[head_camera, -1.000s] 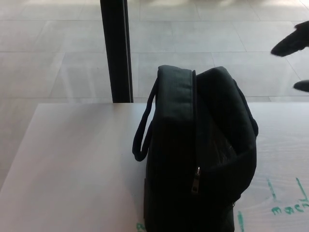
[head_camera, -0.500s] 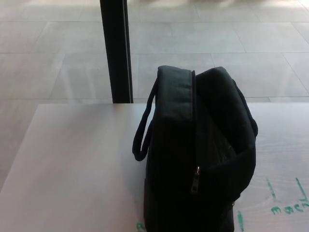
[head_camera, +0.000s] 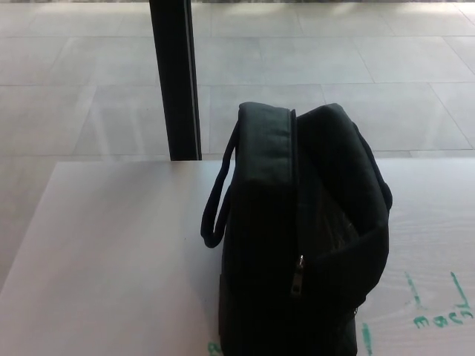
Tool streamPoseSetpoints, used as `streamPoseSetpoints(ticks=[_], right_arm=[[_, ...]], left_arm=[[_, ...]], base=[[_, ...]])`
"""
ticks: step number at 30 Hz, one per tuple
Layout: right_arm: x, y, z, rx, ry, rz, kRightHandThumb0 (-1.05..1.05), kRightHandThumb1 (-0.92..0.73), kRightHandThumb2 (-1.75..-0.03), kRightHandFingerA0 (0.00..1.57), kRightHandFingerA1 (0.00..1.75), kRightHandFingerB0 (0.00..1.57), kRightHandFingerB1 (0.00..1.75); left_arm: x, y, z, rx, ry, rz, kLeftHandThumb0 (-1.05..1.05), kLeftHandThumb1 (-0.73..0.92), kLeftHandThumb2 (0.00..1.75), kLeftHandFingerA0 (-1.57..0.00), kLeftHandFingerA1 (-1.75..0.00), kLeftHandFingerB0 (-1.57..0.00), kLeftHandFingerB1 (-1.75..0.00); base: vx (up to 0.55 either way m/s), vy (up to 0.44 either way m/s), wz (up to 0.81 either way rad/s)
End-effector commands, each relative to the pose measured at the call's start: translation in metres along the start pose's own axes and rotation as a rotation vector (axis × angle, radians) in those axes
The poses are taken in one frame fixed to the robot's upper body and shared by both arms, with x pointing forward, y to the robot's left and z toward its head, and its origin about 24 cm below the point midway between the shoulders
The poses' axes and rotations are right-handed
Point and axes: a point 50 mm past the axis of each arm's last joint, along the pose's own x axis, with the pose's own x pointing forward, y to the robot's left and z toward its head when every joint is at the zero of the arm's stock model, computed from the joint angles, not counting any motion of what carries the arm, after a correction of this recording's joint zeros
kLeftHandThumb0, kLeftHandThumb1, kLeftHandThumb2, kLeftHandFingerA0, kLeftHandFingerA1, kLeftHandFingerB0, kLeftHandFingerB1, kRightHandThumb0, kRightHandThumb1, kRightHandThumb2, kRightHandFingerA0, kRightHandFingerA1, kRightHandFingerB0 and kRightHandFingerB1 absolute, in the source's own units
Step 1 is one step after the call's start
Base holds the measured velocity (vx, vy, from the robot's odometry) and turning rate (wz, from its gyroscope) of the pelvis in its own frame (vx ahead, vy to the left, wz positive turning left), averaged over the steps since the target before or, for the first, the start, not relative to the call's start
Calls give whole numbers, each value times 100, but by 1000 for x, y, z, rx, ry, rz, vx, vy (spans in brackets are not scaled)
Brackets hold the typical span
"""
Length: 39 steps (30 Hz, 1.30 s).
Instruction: The robot uses its right hand to pick up the cube kept on the middle of the desk and put it inside the bag next to it
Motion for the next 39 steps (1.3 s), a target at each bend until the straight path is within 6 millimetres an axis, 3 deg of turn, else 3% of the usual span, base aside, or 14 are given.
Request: streamPoseSetpoints(ticks=[1,2,5,7,10,15,16,17,20,21,22,31,34,39], right_arm=[[-31,-13,-103,249,282,-445,-69,-57,-57,50,120,33,98],[-32,-10,-107,244,297,-441,-67,-57,-59,57,129,31,100],[-33,-1,-112,256,322,-440,-76,-62,-59,67,122,34,108],[-33,5,-121,256,351,-403,-81,-66,-61,75,114,32,101],[-35,15,-121,269,349,-378,-86,-65,-61,71,118,34,109],[-35,24,-128,239,429,-307,-79,-70,-61,58,107,24,101],[-37,25,-129,226,434,-289,-79,-68,-61,55,111,21,102],[-38,25,-130,210,437,-286,-79,-69,-60,60,119,26,104],[-39,27,-139,82,512,-220,-79,-71,-61,54,127,18,106],[-40,27,-142,90,533,-179,-78,-70,-61,48,130,19,108],[-39,27,-145,77,569,-150,-81,-69,-60,50,118,17,105],[-41,27,-153,99,631,-124,-77,-66,-60,62,107,30,100],[-39,28,-150,94,615,-100,-75,-67,-60,61,94,38,93],[-39,30,-154,136,629,-67,-73,-63,-60,65,96,39,89]], left_arm=[[-4,7,-5,-43,13,30,-74,51,82,-25,-54,-19,-47],[-4,6,-5,-32,11,28,-74,52,84,-25,-55,-19,-47],[-4,6,-6,-28,9,33,-74,52,83,-26,-55,-20,-47],[-4,6,-5,-12,17,25,-74,53,85,-26,-55,-19,-47],[-3,5,-5,-6,17,25,-75,53,86,-26,-55,-18,-47],[-3,5,-6,-3,17,27,-76,52,86,-25,-55,-18,-47],[-3,5,-6,-4,19,28,-74,67,59,-30,-51,-21,-37],[-3,6,-6,-7,16,28,-75,52,85,-25,-55,-18,-47],[-2,6,-5,-15,6,19,-76,52,84,-25,-55,-18,-47],[-2,6,-5,0,11,21,-74,67,59,-30,-50,-21,-37],[-2,6,-4,0,13,23,-75,53,84,-25,-55,-19,-47],[-3,6,-5,-8,3,38,-76,51,83,-25,-54,-20,-46],[-2,5,-5,-32,4,32,-75,51,83,-25,-55,-19,-46],[-3,5,-5,-10,3,27,-76,52,83,-24,-54,-19,-46]], base=[[0,0,0],[0,0,0],[0,0,0],[0,0,0],[0,0,0],[0,0,0],[0,0,0],[0,0,0],[0,0,0],[0,0,0],[0,0,0],[0,0,0],[0,0,0],[0,0,0]])
